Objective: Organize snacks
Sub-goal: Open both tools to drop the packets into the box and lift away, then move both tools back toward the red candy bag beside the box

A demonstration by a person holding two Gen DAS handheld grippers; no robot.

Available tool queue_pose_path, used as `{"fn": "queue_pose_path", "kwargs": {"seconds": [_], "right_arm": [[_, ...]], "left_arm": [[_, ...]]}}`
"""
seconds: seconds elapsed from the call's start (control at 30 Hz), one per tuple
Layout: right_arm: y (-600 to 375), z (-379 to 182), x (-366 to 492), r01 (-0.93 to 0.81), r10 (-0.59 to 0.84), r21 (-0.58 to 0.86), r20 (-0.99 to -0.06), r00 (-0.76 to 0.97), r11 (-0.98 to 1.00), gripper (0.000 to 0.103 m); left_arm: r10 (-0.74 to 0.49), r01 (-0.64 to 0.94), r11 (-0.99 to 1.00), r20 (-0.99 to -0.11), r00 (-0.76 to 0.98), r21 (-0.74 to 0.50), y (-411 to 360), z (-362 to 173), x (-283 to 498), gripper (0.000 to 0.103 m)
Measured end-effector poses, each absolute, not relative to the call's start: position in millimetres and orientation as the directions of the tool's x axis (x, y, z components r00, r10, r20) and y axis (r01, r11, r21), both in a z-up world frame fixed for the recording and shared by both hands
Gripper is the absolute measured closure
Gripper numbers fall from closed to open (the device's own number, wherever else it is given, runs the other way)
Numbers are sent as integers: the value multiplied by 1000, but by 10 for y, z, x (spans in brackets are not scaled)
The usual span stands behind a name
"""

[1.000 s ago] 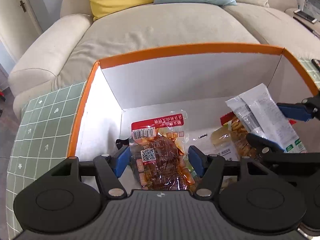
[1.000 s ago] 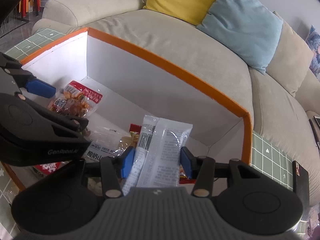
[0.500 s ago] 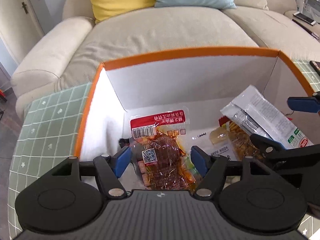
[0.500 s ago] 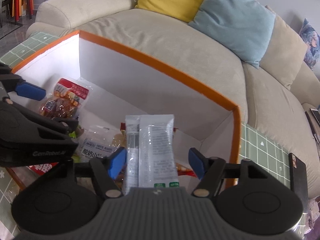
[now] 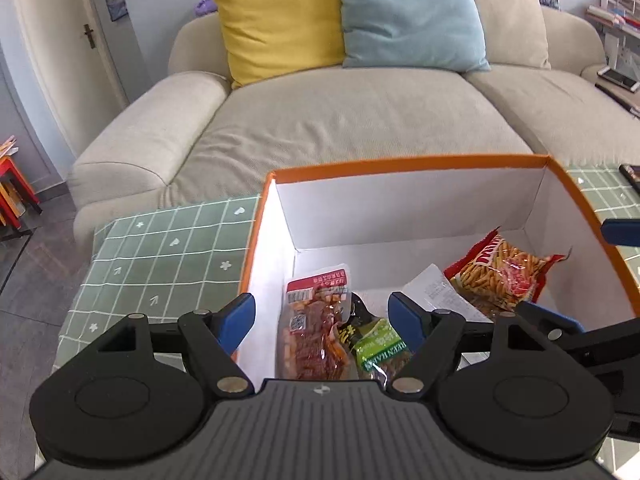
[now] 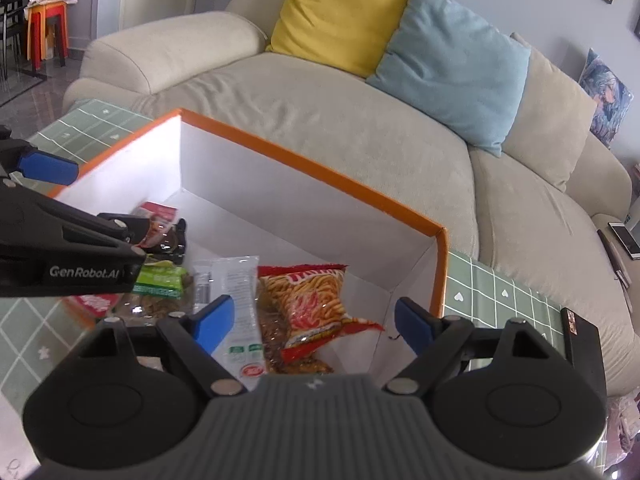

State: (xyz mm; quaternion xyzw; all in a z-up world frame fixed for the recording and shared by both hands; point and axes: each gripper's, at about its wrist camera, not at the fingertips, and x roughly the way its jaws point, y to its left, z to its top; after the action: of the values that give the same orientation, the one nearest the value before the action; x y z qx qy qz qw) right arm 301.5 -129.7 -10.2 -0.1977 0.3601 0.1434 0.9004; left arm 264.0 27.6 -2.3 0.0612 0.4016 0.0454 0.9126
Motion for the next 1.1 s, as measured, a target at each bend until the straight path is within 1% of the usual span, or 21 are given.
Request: {"fn": "queue_pose_path", "kwargs": {"seconds": [0.27,0.4,0.5,0.63,0.8,1.1], "right_arm": [[-1357,33,2506,-363,133,-252,-629,766,897,17],[-1404,13,2217,-328,128,-245,-591,796,912,17],[-1457,-46,1999,-299,128,-214,-573,809,930,17],[-1526,-209,1777,-266,135,-143,-585,799,953,17],[-1589,-505,1599,-242,142,-74,-631,763,967,17],[-1663,-861,1374,-215,135,-39,-666,734,976,17]], "left_arm": [[112,-45,992,-690,715,115,249,70,2145,15],[102,-66,995,-672,733,79,269,50,1891,15],[87,-69,996,-684,724,53,283,-43,1728,15],[49,-69,998,-714,698,1,339,-249,1558,15],[27,-43,999,-750,661,-1,352,-535,1362,16],[-32,12,999,-752,658,-32,441,-773,1038,17]]}}
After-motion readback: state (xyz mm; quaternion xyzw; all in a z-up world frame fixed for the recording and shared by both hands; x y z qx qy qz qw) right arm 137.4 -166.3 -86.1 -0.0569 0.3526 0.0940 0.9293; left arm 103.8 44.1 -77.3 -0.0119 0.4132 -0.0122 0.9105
